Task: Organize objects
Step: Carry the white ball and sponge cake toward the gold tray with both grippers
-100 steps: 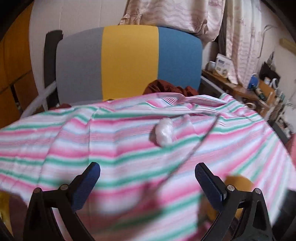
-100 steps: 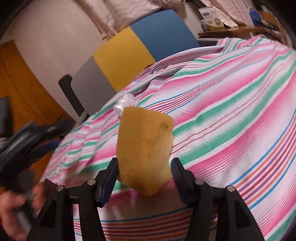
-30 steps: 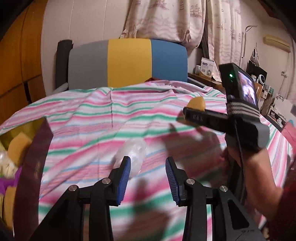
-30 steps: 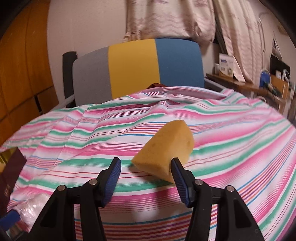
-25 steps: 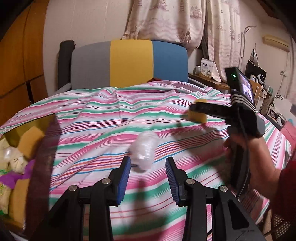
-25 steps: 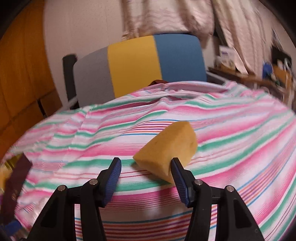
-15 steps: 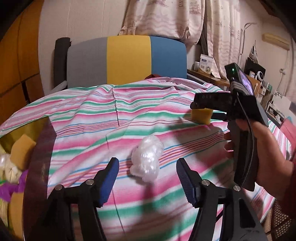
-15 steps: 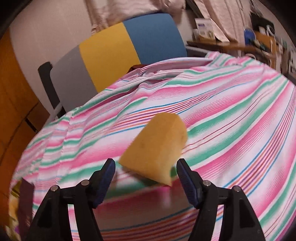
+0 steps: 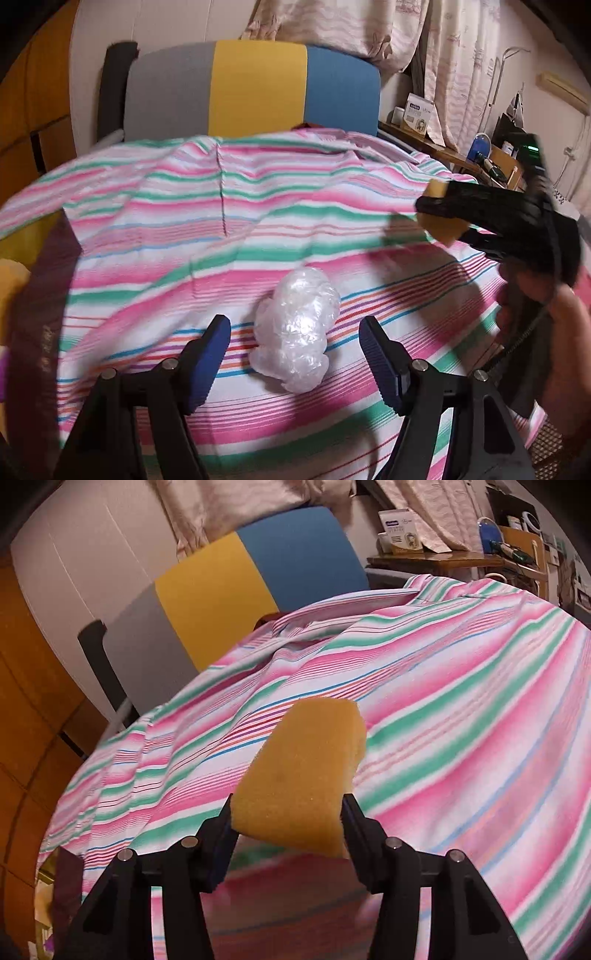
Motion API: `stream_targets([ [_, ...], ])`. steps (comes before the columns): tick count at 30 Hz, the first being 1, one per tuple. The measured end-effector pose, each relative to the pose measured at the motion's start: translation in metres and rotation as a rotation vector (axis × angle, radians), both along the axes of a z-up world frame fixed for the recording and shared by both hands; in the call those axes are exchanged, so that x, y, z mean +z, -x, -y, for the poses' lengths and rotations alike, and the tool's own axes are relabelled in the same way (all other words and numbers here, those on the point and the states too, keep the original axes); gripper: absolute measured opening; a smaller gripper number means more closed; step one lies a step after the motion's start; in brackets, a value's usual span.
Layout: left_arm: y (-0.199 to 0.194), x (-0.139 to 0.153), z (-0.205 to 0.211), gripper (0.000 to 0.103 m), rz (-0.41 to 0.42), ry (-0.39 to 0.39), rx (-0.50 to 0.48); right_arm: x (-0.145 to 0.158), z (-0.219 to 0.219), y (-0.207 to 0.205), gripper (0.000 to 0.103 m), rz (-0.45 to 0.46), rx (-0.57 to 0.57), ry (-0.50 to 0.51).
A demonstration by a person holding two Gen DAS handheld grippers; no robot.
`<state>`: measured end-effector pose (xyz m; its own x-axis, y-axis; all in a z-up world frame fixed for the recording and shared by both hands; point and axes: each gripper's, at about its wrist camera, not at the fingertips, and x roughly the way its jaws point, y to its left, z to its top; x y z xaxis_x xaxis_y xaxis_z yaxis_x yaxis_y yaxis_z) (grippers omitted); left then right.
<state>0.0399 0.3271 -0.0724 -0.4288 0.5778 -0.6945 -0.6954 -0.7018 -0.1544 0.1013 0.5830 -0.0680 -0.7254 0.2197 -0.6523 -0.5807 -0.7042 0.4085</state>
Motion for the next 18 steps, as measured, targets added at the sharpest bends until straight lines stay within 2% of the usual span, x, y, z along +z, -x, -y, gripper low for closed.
stream_targets([
  [3, 0.006, -0.005, -0.003, 0.073, 0.045, -0.007, -0.004, 0.005, 0.007, -0.013, 0.054, -0.015, 0.002, -0.035],
  [6, 0.006, -0.006, -0.008, 0.069, 0.051, -0.006, -0.034, 0.012, 0.018, -0.027, 0.054, -0.021, 0.017, -0.103],
  [8, 0.004, -0.006, -0.009, 0.056, 0.05, -0.003, -0.049, 0.016, 0.023, -0.031, 0.054, -0.021, 0.027, -0.142],
  [9, 0.005, -0.007, -0.01, 0.039, 0.054, 0.008, -0.05, 0.018, 0.026, -0.034, 0.054, -0.025, 0.036, -0.16],
  [14, 0.009, -0.007, -0.003, 0.036, 0.095, -0.013, -0.069, 0.029, 0.05, -0.037, 0.054, 0.0, 0.094, -0.299],
  [18, 0.006, 0.002, 0.015, 0.036, 0.132, -0.064, -0.036, 0.032, 0.064, -0.038, 0.054, -0.01, 0.128, -0.302],
])
